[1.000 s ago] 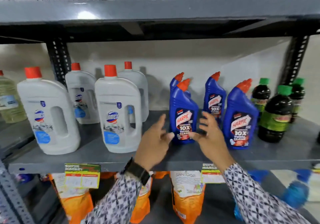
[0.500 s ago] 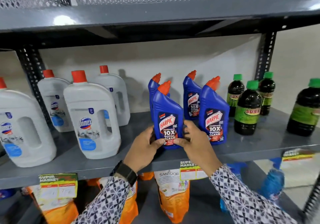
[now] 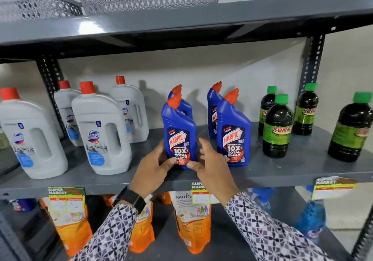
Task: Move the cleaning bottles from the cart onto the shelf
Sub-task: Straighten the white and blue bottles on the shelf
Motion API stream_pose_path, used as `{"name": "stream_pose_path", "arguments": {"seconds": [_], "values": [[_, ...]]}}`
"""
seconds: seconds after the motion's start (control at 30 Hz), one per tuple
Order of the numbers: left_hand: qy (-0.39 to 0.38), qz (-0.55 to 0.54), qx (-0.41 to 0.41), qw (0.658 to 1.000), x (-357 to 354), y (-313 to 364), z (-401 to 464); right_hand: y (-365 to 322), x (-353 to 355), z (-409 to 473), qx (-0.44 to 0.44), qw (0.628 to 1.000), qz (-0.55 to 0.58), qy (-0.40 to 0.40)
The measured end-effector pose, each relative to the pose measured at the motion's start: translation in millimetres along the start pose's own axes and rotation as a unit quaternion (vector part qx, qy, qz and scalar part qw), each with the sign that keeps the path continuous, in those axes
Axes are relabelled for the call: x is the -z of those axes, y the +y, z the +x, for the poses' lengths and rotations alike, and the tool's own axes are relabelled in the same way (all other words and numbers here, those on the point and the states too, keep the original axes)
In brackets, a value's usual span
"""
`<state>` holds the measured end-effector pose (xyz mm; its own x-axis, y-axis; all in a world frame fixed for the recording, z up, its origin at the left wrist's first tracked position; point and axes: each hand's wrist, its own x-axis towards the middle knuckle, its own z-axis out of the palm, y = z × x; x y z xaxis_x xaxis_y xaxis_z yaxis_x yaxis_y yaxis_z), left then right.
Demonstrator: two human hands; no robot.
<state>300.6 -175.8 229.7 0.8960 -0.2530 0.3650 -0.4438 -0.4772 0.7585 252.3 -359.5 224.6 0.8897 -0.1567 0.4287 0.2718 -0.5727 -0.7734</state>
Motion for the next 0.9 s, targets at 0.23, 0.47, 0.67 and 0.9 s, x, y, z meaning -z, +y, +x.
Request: {"name": "stream_pose_path", "arguments": {"seconds": [0.23, 0.47, 0.67, 0.9], "values": [[0.34, -0.015, -0.026, 0.94, -75, 53, -55, 50, 111, -45, 0.044, 0.995, -0.025, 0.089], [0.062, -0.059, -0.075, 0.994, -208, 158, -45, 127, 222, -6, -0.025, 0.986, 0.009, 0.162], [-0.007, -0.082, 0.081, 0.993, -253, 200, 26, 147, 242, 35, -0.073, 0.992, 0.09, -0.058], [-0.054, -0.15, 0.025, 0.987, -258, 201, 40, 154, 266, 18, -0.03, 0.998, 0.053, -0.027]]}}
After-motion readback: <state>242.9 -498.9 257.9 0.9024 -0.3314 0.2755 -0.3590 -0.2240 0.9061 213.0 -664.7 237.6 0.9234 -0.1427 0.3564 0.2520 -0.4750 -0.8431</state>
